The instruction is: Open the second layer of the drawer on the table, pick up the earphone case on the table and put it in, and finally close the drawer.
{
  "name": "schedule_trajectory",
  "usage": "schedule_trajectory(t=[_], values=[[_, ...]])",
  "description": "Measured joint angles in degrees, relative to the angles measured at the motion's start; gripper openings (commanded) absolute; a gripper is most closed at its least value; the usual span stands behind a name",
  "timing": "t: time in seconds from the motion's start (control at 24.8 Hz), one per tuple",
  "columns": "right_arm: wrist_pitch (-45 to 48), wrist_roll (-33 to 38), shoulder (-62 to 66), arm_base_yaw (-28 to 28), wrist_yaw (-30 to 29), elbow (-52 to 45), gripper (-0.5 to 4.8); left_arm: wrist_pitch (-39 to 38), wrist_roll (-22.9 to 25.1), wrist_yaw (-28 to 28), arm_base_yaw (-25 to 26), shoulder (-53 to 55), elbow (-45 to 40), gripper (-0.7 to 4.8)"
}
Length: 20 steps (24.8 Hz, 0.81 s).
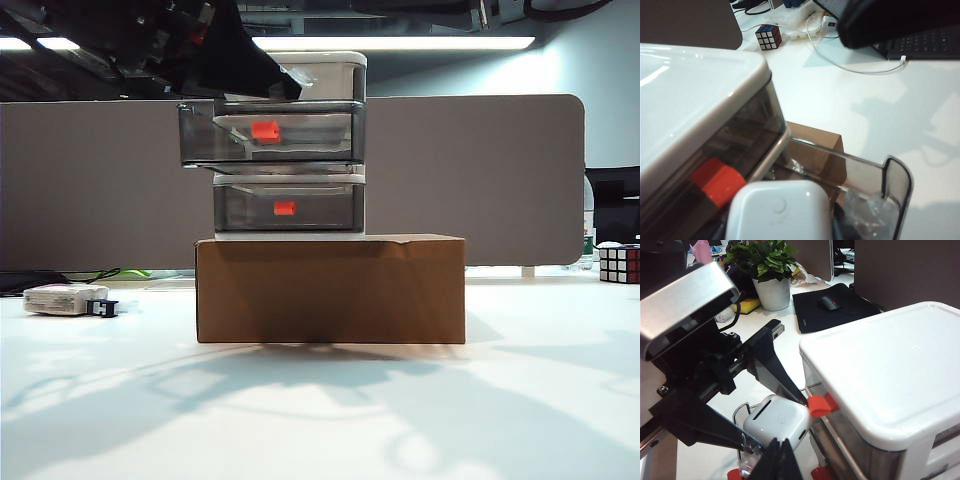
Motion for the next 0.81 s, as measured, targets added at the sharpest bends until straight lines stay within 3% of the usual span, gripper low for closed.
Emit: schedule_trajectory(t=[0.2,0.28,0.44,0.48,0.56,0.68,0.77,0.81], values=[[0.00,-0.04,0.00,0.00,0.00,0.00,-0.05,0.31,-0.42,0.00,0.00,0.00,0.02,2.58],[0.00,-0.09,0.00,0.00,0.00,0.00,-0.05,0.33,-0.63,0.07,0.00,0.00,0.02,3.08],[0.04,-0.28,0.00,0.00,0.00,0.00,-0.05,0.94,-0.66,0.63,-0.07,-0.02,0.02,2.91],[0.22,-0.37,0.00,0.00,0.00,0.00,-0.05,1.01,-0.68,0.63,-0.04,-0.17,0.02,2.64],[1.97,-0.31,0.00,0.00,0.63,0.00,-0.05,0.07,-0.72,0.55,-0.02,-3.15,0.00,1.38],[3.04,0.31,1.77,0.00,2.86,3.23,-0.05,-5.01,-2.99,0.90,-0.42,-10.75,0.35,0.79],[2.51,0.42,3.87,0.00,3.10,6.43,-0.05,-10.10,-4.81,1.18,-0.44,-15.43,0.37,-0.06],[1.68,0.42,4.98,-0.02,3.06,8.13,-0.05,-13.25,-6.51,1.25,-0.55,-17.70,0.37,-0.06]])
